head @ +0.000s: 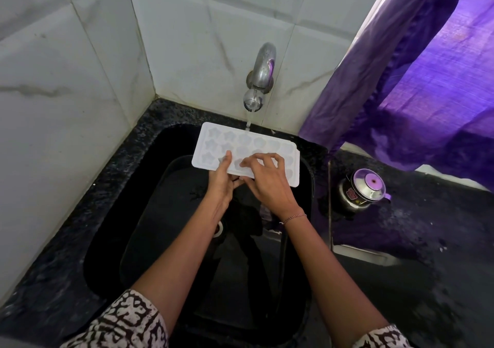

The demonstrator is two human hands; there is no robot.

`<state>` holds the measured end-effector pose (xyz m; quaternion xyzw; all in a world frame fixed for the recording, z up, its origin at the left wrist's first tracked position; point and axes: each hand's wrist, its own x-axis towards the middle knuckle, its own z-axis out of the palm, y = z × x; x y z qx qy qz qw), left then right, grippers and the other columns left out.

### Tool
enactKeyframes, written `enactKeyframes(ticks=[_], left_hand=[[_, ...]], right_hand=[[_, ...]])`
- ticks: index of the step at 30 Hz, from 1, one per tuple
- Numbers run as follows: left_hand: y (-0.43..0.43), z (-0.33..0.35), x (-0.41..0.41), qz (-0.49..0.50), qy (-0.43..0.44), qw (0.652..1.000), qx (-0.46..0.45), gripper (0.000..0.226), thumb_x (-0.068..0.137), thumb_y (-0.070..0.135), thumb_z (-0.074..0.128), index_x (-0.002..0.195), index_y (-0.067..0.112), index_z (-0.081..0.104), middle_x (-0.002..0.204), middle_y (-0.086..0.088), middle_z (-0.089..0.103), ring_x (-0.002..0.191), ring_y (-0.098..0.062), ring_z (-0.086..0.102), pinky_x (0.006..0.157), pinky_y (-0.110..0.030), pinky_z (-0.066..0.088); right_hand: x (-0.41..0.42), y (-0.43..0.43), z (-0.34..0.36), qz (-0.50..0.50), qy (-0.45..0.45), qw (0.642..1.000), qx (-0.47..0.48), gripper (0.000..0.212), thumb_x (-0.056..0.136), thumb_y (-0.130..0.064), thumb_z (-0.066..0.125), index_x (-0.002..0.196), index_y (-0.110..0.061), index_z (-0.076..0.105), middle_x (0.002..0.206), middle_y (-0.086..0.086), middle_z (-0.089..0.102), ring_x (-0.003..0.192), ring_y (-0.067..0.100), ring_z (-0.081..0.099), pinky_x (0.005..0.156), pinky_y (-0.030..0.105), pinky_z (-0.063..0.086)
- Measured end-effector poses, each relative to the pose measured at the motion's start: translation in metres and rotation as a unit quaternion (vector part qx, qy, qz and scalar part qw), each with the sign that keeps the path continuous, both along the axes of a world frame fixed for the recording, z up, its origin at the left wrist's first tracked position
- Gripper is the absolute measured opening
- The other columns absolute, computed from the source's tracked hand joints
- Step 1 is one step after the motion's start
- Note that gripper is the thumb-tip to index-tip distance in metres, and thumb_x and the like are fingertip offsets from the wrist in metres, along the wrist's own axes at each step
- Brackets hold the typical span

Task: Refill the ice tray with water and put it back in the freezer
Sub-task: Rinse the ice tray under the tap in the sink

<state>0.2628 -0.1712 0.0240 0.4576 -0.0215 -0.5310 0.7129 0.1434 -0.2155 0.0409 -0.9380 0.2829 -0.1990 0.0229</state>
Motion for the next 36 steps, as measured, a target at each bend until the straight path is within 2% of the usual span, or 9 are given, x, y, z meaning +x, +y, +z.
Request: enactKeyframes(ticks=[4, 10, 16, 19, 24, 29, 31, 33, 36], left_hand=[[-0.003, 0.002, 0.004, 0.005, -0.004, 1.000, -0.006, 0.041, 0.096, 0.025, 0.053, 0.134, 0.012, 0.048, 0.111, -0.011, 0.067, 0.096, -0.025, 0.068, 0.064, -0.036, 0.058], [-0.003, -0.001, 0.002, 0.004, -0.008, 1.000, 0.002, 0.042, 0.096, 0.027, 0.053, 0.134, 0.011, 0.047, 0.119, -0.017, 0.065, 0.099, -0.029, 0.067, 0.068, -0.038, 0.058], [-0.002, 0.000, 0.005, 0.008, -0.011, 1.000, -0.007, 0.033, 0.096, 0.025, 0.053, 0.126, 0.013, 0.052, 0.110, -0.011, 0.067, 0.100, -0.029, 0.066, 0.069, -0.038, 0.058], [0.000, -0.003, 0.006, 0.008, -0.008, 1.000, -0.004, 0.037, 0.096, 0.025, 0.053, 0.131, 0.013, 0.050, 0.117, -0.014, 0.065, 0.101, -0.029, 0.066, 0.069, -0.038, 0.058], [0.005, -0.009, 0.002, 0.001, -0.012, 1.000, 0.007, 0.043, 0.095, 0.027, 0.054, 0.135, 0.012, 0.048, 0.123, -0.017, 0.064, 0.106, -0.031, 0.066, 0.077, -0.043, 0.058], [0.012, -0.010, 0.009, -0.005, -0.102, 0.994, 0.034, 0.046, 0.090, 0.022, 0.062, 0.133, 0.018, 0.048, 0.117, -0.007, 0.065, 0.103, -0.022, 0.065, 0.068, -0.039, 0.059], [0.015, -0.015, 0.015, -0.008, -0.160, 0.985, 0.069, 0.040, 0.087, 0.023, 0.067, 0.125, 0.018, 0.053, 0.113, -0.002, 0.065, 0.104, -0.022, 0.065, 0.076, -0.043, 0.059], [0.019, -0.021, 0.020, -0.022, -0.268, 0.955, 0.122, 0.034, 0.084, 0.028, 0.070, 0.115, 0.018, 0.059, 0.108, -0.002, 0.068, 0.104, -0.023, 0.065, 0.085, -0.042, 0.056], [0.026, -0.029, 0.021, -0.060, -0.429, 0.882, 0.187, 0.043, 0.082, 0.039, 0.070, 0.112, 0.009, 0.064, 0.102, -0.008, 0.070, 0.096, -0.023, 0.067, 0.077, -0.032, 0.053]], right_hand=[[0.003, -0.002, 0.002, 0.016, 0.030, 0.998, 0.044, 0.035, 0.092, -0.015, 0.050, 0.127, -0.018, 0.050, 0.128, -0.001, 0.058, 0.128, 0.017, 0.043, 0.111, 0.038, 0.014], [0.007, 0.000, 0.003, 0.012, 0.035, 0.999, 0.038, 0.030, 0.087, -0.007, 0.054, 0.117, -0.013, 0.054, 0.115, 0.001, 0.063, 0.118, 0.021, 0.048, 0.110, 0.043, 0.021], [0.010, 0.008, -0.003, -0.005, 0.028, 0.999, 0.034, 0.052, 0.085, 0.001, 0.055, 0.134, -0.015, 0.045, 0.122, -0.001, 0.062, 0.124, 0.022, 0.045, 0.112, 0.042, 0.021], [0.010, 0.006, -0.005, 0.006, 0.014, 0.999, 0.051, 0.048, 0.084, 0.004, 0.056, 0.126, -0.017, 0.050, 0.122, -0.002, 0.062, 0.124, 0.020, 0.044, 0.112, 0.039, 0.019], [0.013, 0.011, -0.011, 0.007, 0.011, 0.997, 0.081, 0.041, 0.082, 0.006, 0.051, 0.117, -0.014, 0.051, 0.115, 0.004, 0.059, 0.117, 0.024, 0.042, 0.105, 0.040, 0.032], [0.005, 0.015, -0.017, 0.007, -0.029, 0.993, 0.110, 0.066, 0.083, -0.012, 0.066, 0.138, -0.021, 0.031, 0.137, 0.006, 0.043, 0.123, 0.025, 0.039, 0.104, 0.040, 0.036], [-0.001, 0.014, -0.019, -0.013, -0.022, 0.994, 0.109, 0.076, 0.083, -0.021, 0.069, 0.142, -0.025, 0.022, 0.141, 0.006, 0.038, 0.126, 0.025, 0.035, 0.105, 0.040, 0.032], [-0.005, 0.014, -0.024, -0.039, -0.020, 0.994, 0.099, 0.078, 0.083, -0.026, 0.069, 0.142, -0.027, 0.019, 0.141, 0.007, 0.038, 0.126, 0.026, 0.035, 0.103, 0.041, 0.034], [-0.006, 0.016, -0.033, -0.070, -0.005, 0.993, 0.092, 0.080, 0.080, -0.027, 0.071, 0.142, -0.027, 0.020, 0.139, 0.007, 0.040, 0.125, 0.025, 0.034, 0.102, 0.045, 0.038]])
